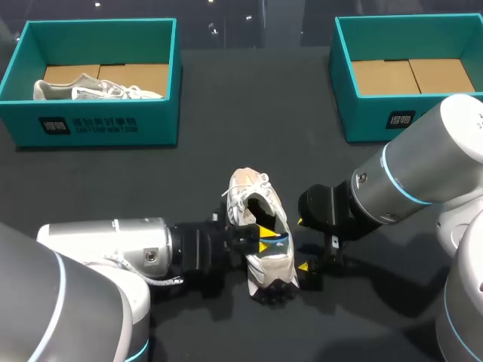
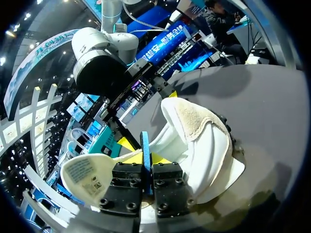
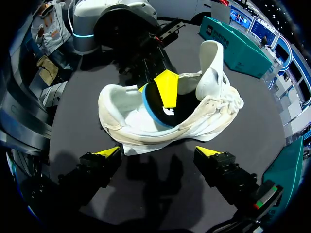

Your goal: Take the shoe out of the shoebox, open the shoe tongue, remove and reinsert the insole, then place the shoe into the shoebox

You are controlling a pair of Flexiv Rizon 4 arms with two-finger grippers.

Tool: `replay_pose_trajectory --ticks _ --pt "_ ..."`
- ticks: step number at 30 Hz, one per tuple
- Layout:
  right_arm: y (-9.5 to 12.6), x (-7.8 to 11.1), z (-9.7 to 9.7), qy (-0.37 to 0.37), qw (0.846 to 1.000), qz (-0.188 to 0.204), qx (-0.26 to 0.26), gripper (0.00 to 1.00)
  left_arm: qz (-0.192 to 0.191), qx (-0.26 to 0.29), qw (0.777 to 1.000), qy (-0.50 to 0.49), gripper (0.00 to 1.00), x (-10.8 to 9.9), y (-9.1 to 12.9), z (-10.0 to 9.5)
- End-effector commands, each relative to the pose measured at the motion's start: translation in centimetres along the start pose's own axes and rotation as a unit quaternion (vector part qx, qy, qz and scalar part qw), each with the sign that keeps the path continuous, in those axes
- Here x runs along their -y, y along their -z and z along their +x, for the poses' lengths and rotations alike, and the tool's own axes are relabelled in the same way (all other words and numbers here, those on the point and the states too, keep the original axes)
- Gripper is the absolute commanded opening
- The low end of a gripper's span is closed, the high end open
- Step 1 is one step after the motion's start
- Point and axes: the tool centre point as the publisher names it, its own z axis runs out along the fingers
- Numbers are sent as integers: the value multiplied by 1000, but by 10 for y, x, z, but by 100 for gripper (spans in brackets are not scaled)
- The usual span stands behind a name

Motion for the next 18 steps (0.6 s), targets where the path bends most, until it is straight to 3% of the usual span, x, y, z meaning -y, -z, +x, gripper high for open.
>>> replay_pose_trajectory --ticks 1,3,4,8,18 --pt "0 0 1 0 1000 1 1 100 3 -6 1000 6 0 -6 -2 2" --pt "0 0 1 0 1000 1 1 100 10 -9 1000 14 0 -2 1 1" --pt "0 0 1 0 1000 1 1 100 13 -10 1000 15 19 0 2 1" --pt "0 0 1 0 1000 1 1 100 31 -13 999 25 36 10 9 -1" --pt "0 0 1 0 1000 1 1 100 57 -27 997 37 33 32 15 0"
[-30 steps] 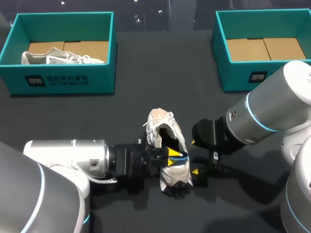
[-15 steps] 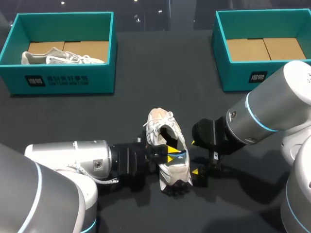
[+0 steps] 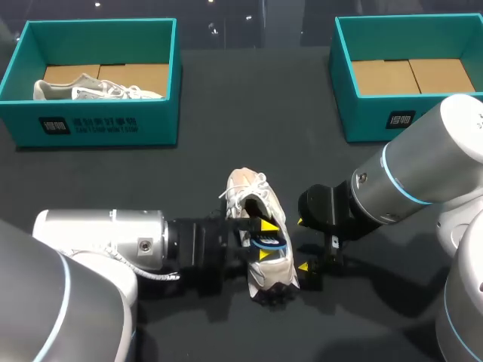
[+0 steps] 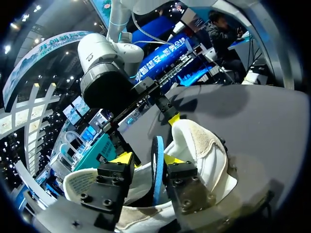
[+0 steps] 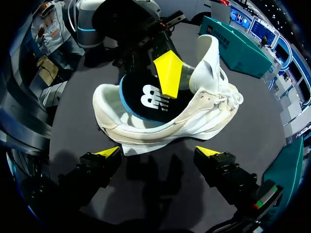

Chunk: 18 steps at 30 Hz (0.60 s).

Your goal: Take the shoe out of the shoebox, open the shoe tongue, remove and reinsert the insole, then place the shoe into the shoebox

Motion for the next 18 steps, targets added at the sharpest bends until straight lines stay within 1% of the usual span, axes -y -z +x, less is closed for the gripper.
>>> replay_pose_trajectory --ticks 1,4,5,6,7,12,18 --pt "0 0 1 0 1000 1 1 100 4 -5 1000 1 31 7 8 5" --pt "0 0 1 0 1000 1 1 100 5 -13 1000 1 24 9 5 8" --pt "0 0 1 0 1000 1 1 100 6 -15 1000 0 17 9 4 9" --pt "0 0 1 0 1000 1 1 100 5 -17 1000 -4 2 9 3 10" --pt "0 0 1 0 1000 1 1 100 3 -19 1000 -7 0 9 2 12" --pt "0 0 1 0 1000 1 1 100 -17 -20 999 -45 0 -2 -3 17" --pt "0 0 1 0 1000 1 1 100 -30 -19 998 -49 0 -22 -3 12"
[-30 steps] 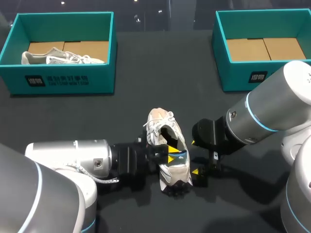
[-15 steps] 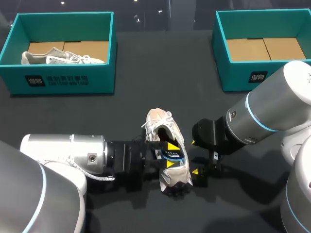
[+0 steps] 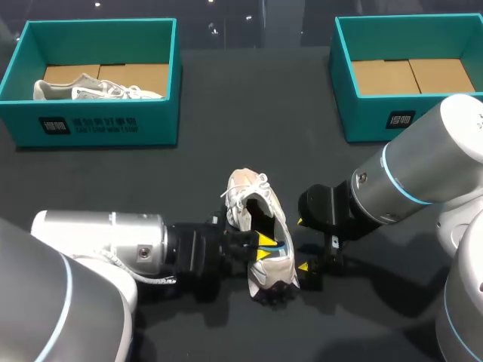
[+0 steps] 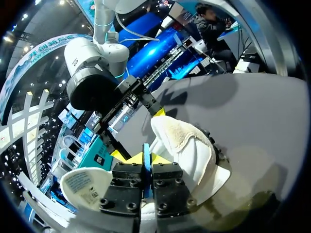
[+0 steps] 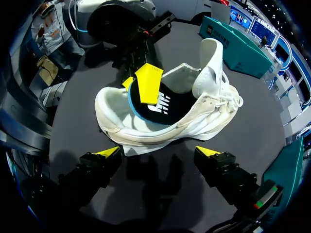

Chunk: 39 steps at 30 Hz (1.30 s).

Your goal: Take the shoe out of the shoebox, open the shoe tongue, remove and reinsert the insole, then place the shoe into the shoebox

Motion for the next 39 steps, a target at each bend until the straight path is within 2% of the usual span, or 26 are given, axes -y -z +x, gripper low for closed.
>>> replay_pose_trajectory --ticks 1,6,9,10,11,12,14,16,26,32,39 --pt "0 0 1 0 1000 1 1 100 -5 0 1000 -2 0 -16 -6 -2" --pt "0 0 1 0 1000 1 1 100 -10 3 1000 8 0 -24 -2 -6" --pt "0 0 1 0 1000 1 1 100 -3 0 1000 25 0 -19 3 -8" --pt "0 0 1 0 1000 1 1 100 1 -1 1000 28 4 -16 5 -8" --pt "0 0 1 0 1000 1 1 100 5 -3 999 33 20 -13 6 -9" --pt "0 0 1 0 1000 1 1 100 6 -4 999 33 27 -10 8 -9" --pt "0 0 1 0 1000 1 1 100 13 -9 999 40 35 -4 10 -10" --pt "0 0 1 0 1000 1 1 100 16 -13 999 43 39 2 13 -11" --pt "0 0 1 0 1000 1 1 100 25 -61 995 75 42 21 16 -12" --pt "0 0 1 0 1000 1 1 100 17 -112 989 90 45 22 14 -14" --pt "0 0 1 0 1000 1 1 100 4 -168 981 94 45 21 24 -21"
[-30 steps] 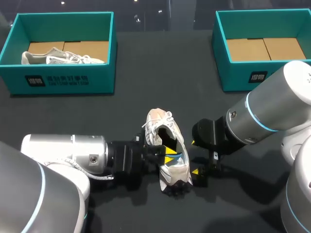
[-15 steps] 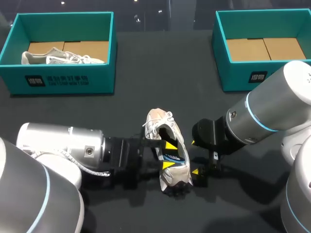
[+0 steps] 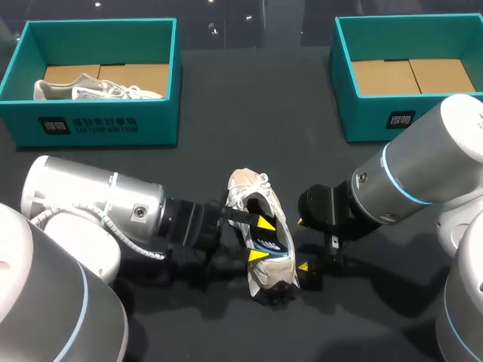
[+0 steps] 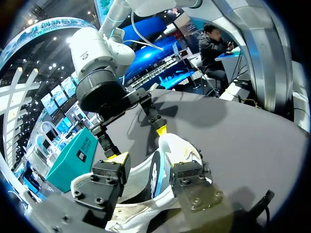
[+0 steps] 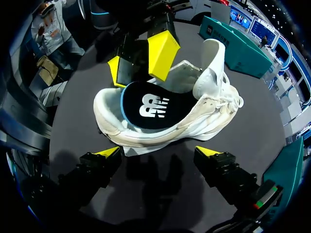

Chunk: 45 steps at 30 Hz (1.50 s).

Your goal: Take the shoe out of the shoebox, open the shoe tongue, remove and reinsert the insole, then place the shoe into the shoebox

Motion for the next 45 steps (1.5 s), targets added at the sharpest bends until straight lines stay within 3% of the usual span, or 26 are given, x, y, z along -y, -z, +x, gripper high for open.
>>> replay_pose_trajectory --ticks 1,13,22,26,31,32,33,34,39,42,45 --pt "0 0 1 0 1000 1 1 100 -14 -68 998 5 45 0 9 -6" --pt "0 0 1 0 1000 1 1 100 -46 -149 988 12 46 -3 35 0" --pt "0 0 1 0 1000 1 1 100 -68 -211 975 4 45 -2 67 -1" --pt "13 10 0 -8 1000 3 -2 100 -82 -230 970 -3 42 -1 82 -1" --pt "33 23 -1 -9 1000 6 -8 100 -96 -243 965 -7 28 -1 100 -5" --pt "37 26 -2 -12 1000 11 -9 100 -98 -245 965 -8 20 -1 102 -6" --pt "41 29 -2 -8 1000 9 -9 100 -99 -247 964 -8 5 -1 105 -7" --pt "45 32 -2 -12 1000 12 -6 100 -101 -250 963 -9 0 0 107 -7" --pt "62 46 -5 -16 999 32 0 100 -108 -266 958 -16 0 0 118 -11" --pt "70 56 -8 31 999 25 -6 100 -103 -296 949 -27 0 3 129 -15" --pt "70 60 -10 26 999 19 -13 100 -103 -296 949 -27 0 3 129 -15"
